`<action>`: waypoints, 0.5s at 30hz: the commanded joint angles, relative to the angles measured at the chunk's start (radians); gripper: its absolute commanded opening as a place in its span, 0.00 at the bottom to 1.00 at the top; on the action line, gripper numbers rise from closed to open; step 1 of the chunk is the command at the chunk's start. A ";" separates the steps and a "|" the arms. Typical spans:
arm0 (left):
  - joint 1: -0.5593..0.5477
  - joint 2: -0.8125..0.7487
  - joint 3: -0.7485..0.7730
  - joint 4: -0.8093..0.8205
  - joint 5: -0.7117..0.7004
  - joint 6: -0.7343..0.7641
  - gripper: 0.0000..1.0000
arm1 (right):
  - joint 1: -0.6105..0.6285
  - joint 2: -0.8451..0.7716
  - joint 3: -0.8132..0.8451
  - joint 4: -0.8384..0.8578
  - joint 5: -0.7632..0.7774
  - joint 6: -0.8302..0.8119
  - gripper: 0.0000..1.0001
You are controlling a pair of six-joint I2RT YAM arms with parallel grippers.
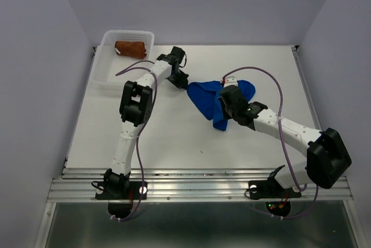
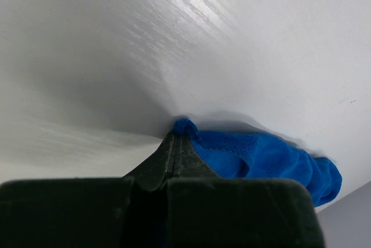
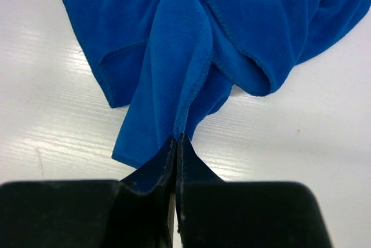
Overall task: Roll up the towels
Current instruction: Flatten the towel
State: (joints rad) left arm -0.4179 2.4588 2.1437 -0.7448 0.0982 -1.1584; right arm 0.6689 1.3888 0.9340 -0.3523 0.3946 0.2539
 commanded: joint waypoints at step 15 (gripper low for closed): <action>0.014 -0.483 -0.200 0.317 -0.679 0.315 0.00 | -0.218 -0.220 0.100 0.013 0.195 -0.168 0.01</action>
State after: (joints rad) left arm -0.4202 2.1365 1.9564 -0.4915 -0.3767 -0.9218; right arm 0.4629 1.2179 0.9703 -0.3588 0.4797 0.1417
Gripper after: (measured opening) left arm 0.017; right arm 0.022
